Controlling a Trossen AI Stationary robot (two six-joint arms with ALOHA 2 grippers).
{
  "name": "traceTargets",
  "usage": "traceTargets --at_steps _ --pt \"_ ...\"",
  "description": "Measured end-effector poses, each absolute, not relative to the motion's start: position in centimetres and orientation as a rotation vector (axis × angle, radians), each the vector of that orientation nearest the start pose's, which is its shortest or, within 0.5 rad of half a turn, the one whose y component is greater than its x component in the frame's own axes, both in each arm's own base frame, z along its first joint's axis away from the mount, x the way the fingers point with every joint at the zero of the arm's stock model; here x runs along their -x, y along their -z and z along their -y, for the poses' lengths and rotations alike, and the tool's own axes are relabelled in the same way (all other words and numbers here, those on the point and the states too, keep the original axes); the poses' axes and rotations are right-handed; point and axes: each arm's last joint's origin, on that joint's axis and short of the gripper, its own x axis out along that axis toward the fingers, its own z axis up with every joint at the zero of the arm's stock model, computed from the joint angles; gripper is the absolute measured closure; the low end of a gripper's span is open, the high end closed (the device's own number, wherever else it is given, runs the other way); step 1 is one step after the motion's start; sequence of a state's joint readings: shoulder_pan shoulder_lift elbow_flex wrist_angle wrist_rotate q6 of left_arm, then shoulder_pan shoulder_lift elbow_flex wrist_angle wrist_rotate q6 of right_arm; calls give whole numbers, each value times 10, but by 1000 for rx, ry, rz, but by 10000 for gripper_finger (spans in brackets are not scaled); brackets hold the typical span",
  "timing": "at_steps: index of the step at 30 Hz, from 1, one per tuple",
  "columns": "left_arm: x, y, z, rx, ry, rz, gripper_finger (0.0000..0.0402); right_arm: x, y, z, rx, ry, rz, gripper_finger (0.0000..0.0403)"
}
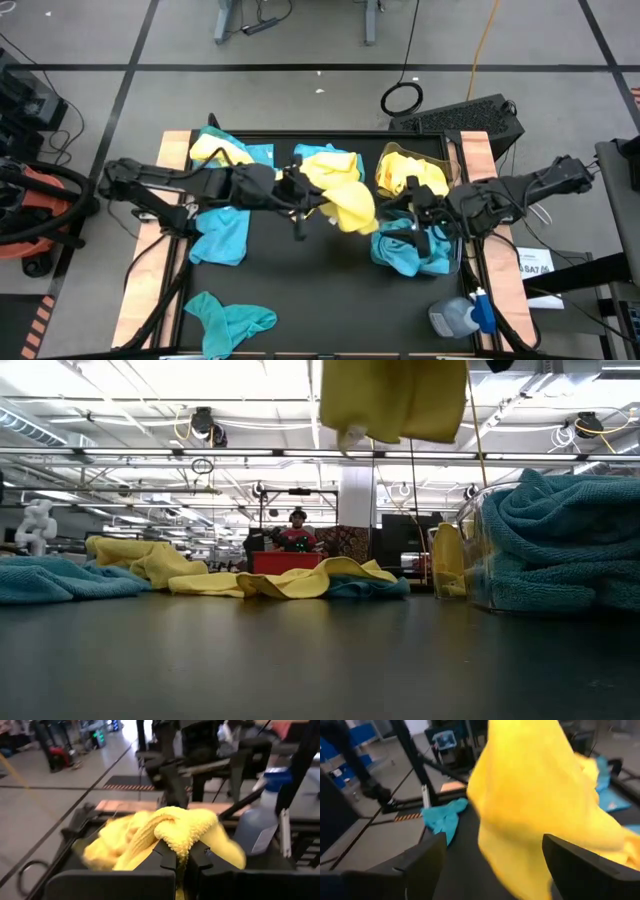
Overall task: Sort microfiber towel by color & place in baskets
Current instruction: Put the yellow microfiber cloth into the top transparent bin
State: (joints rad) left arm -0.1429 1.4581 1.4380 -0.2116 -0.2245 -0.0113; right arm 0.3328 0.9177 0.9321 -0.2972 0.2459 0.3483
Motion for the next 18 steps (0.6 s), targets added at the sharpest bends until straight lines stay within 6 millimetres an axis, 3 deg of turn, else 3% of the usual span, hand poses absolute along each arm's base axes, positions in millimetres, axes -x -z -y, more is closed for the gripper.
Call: traceTargets --at_steps 7,18 --pt "-356 -391 34 0 22 -119 400 -206 -346 -48 -173 124 -237 83" --pt "-370 -388 30 13 136 -31 400 -246 -334 -49 -182 19 -209 87"
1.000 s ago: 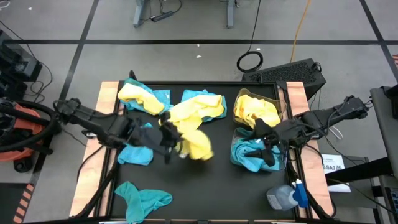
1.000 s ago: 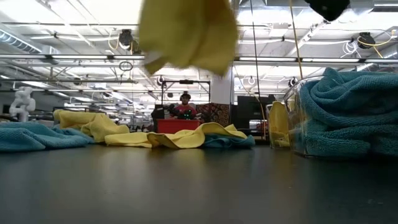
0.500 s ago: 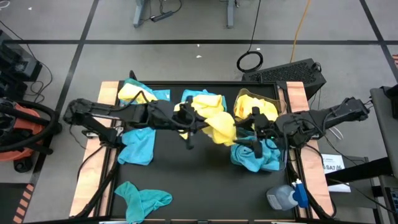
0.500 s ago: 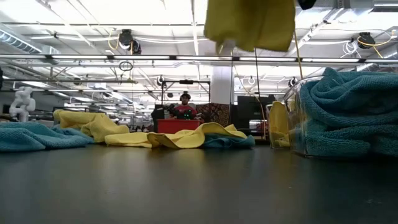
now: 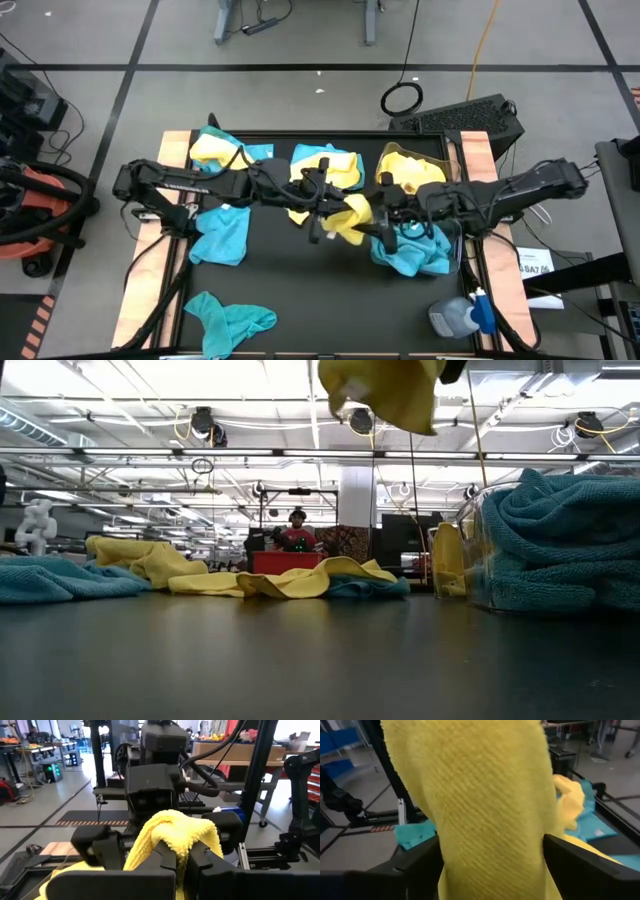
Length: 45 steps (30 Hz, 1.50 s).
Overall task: Sort microfiber towel by color & place in baskets
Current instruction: Put the yellow microfiber cloth into the top transparent bin
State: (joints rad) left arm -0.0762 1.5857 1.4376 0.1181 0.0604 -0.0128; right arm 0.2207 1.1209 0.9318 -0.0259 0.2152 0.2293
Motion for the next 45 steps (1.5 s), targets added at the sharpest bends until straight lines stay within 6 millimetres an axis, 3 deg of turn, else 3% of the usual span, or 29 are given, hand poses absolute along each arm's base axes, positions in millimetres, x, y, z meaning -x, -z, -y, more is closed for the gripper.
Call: traceTargets --at_steps 3,6,13,14,18,23,26,30,38,41,45 --pt "-371 -388 27 12 149 -30 400 -252 -333 -49 -182 19 -184 112" --pt "-371 -388 24 12 168 -25 400 -254 -333 -46 -184 34 -177 163" --pt "-371 -388 17 -7 199 -25 397 -254 -333 -35 -145 66 -180 369" --pt "-371 -388 16 -9 202 -26 396 -254 -334 -34 -137 70 -179 384" --pt "-371 -384 12 -10 219 -70 394 -249 -333 -27 -137 142 -209 390" --pt "-368 -366 9 -37 197 -252 392 -233 -335 -16 -124 244 -261 398" --pt "-367 -360 7 -64 162 -311 373 -224 -336 -8 -124 292 -280 400" --pt "-366 -355 5 -63 147 -342 307 -214 -341 3 -130 374 -268 401" --pt "-367 -358 -8 79 36 -318 130 -197 -333 26 -120 521 -391 402" --pt "-365 -353 -11 91 25 -370 101 -188 -328 35 -125 588 -458 402" --pt "-363 -348 -11 95 22 -429 95 -175 -323 47 -134 670 -548 402"
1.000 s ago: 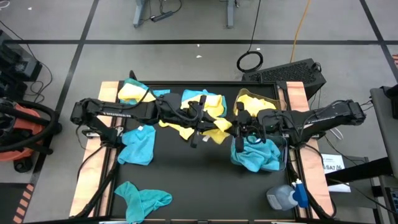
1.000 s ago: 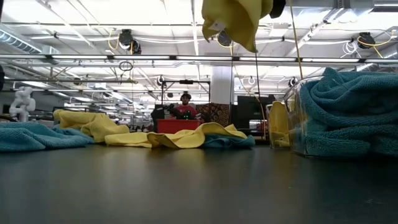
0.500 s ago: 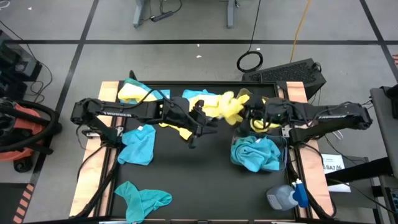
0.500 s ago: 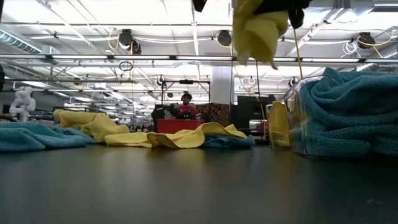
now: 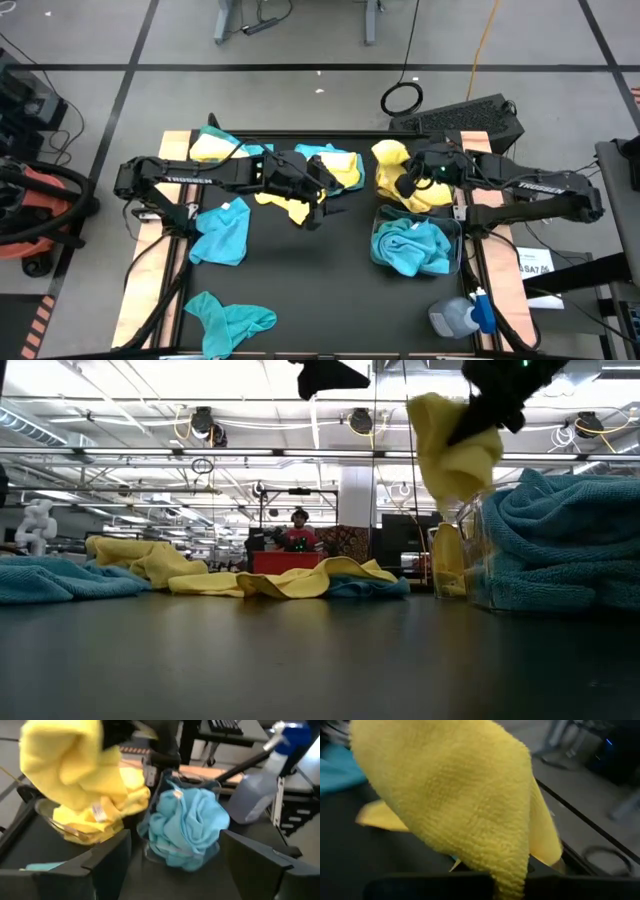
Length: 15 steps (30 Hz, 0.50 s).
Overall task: Sort microfiber towel by color & place in baskets
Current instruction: Put the yellow microfiber cloth into the top transparent bin
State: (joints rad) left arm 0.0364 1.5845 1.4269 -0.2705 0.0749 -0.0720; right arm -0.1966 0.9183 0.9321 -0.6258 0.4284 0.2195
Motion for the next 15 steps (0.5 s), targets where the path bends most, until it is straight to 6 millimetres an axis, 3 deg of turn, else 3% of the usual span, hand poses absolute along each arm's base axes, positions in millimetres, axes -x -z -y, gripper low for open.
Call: traceTargets --at_steps 10,15 --pt "-360 -344 -11 99 21 -482 94 -150 -299 77 -145 849 -885 403" --pt "-360 -342 -11 99 19 -494 94 -146 -283 89 -174 889 -1077 403"
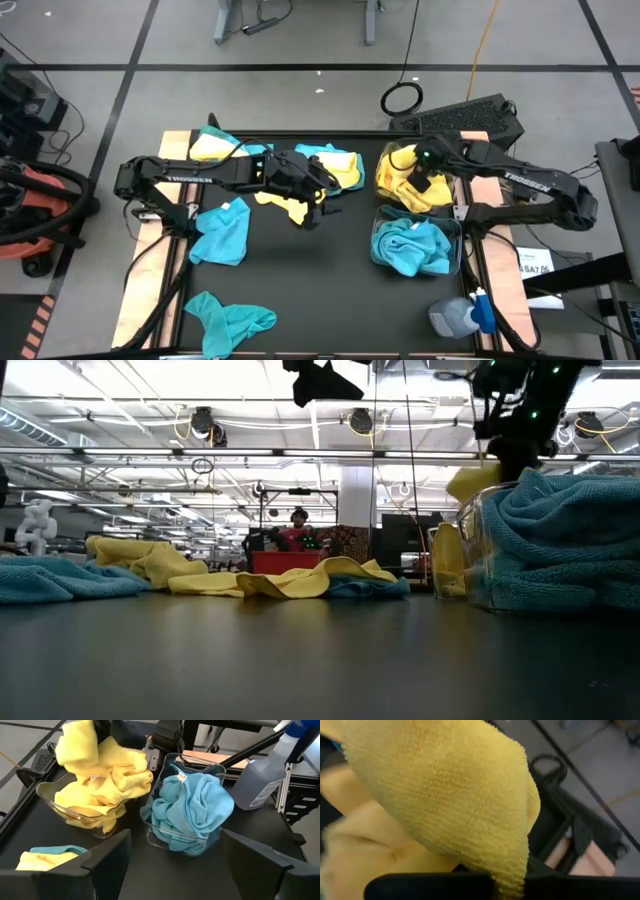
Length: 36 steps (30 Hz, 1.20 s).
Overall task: Sort microfiber towel by color & place in baskets
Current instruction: Put the yellow microfiber cloth into the top transparent bin
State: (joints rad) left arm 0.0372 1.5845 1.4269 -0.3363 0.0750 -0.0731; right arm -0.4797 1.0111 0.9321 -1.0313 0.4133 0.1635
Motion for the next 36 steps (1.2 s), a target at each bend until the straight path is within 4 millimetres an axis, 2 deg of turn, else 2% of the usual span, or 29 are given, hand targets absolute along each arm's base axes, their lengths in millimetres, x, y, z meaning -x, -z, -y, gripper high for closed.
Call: traceTargets --at_steps 15,24,30,36 --pt "-358 -339 -9 100 22 -535 94 -193 -218 128 -352 787 -1352 400" --pt "-358 -338 -7 98 28 -543 94 -205 -183 146 -467 721 -1454 399" --pt "-357 -338 -8 97 26 -550 94 -207 -176 148 -509 665 -1484 385" --pt "-356 -336 -15 98 8 -574 94 -201 -183 143 -528 641 -1486 327"
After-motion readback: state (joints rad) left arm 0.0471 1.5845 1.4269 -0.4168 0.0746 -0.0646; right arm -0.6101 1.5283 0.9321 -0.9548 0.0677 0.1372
